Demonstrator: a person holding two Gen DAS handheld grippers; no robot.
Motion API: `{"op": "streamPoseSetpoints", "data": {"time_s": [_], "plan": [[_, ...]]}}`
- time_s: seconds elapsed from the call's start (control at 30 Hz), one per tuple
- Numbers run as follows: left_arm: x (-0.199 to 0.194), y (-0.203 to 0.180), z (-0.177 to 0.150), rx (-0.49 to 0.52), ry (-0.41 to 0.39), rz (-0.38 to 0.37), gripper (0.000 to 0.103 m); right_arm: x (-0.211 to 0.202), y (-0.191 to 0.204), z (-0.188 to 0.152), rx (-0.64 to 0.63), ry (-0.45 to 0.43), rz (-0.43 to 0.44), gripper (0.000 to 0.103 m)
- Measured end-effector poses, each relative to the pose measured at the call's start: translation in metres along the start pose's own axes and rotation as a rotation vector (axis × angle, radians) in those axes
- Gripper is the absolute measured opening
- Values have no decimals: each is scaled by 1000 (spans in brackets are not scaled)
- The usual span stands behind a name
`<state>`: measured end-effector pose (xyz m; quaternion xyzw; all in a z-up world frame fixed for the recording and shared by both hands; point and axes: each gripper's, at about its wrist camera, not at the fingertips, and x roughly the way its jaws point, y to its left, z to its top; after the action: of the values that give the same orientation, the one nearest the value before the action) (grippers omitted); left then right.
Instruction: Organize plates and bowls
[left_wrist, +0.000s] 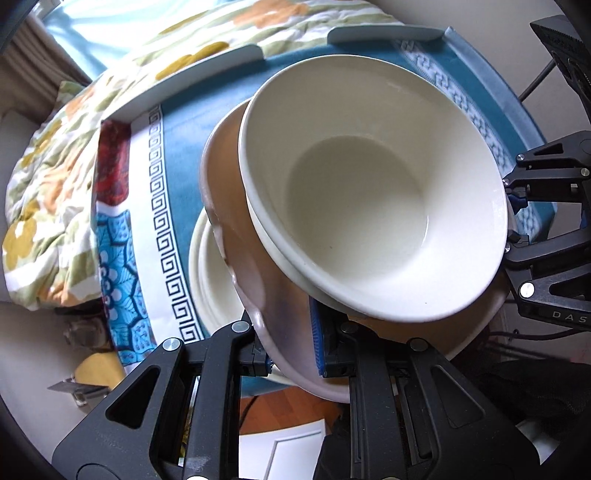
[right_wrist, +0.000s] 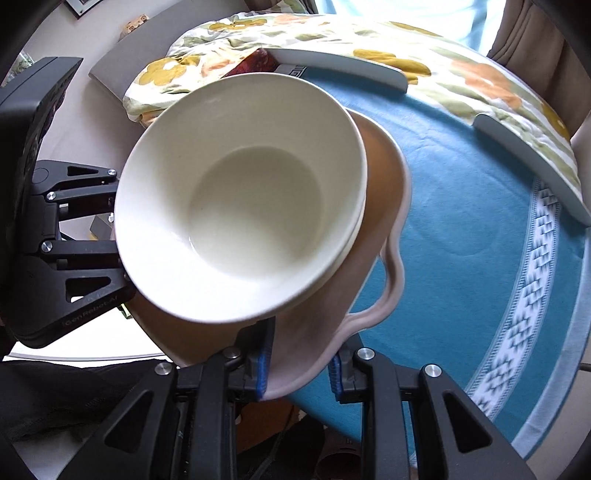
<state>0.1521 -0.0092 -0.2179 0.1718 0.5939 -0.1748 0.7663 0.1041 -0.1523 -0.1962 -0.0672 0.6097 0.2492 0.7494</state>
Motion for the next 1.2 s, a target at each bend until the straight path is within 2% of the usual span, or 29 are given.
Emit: {"op": "streamPoseSetpoints", "data": {"time_s": [0.2, 0.43, 0.5, 0.6, 1.03, 1.13, 1.2], "plan": [[19, 24, -11, -20, 21, -18, 13, 19, 17, 9, 16, 11, -3, 23], [30, 39, -14, -34, 23, -46, 13, 22, 26, 8, 2, -12, -42, 23], [37, 38, -15, -25, 51, -26, 13, 22, 26, 7, -3, -18, -54, 23], [37, 35, -17, -9, 43, -5, 13, 26, 29, 8, -32, -21, -92, 23], [33, 30, -16, -3, 82, 58, 18, 29, 26, 7, 8, -11, -85, 24], [29, 27, -16, 17, 78, 85, 22, 30, 26, 7, 8, -8, -94, 24], [26, 27, -15, 29, 72, 103, 32, 29, 26, 7, 8, -10, -89, 24]]}}
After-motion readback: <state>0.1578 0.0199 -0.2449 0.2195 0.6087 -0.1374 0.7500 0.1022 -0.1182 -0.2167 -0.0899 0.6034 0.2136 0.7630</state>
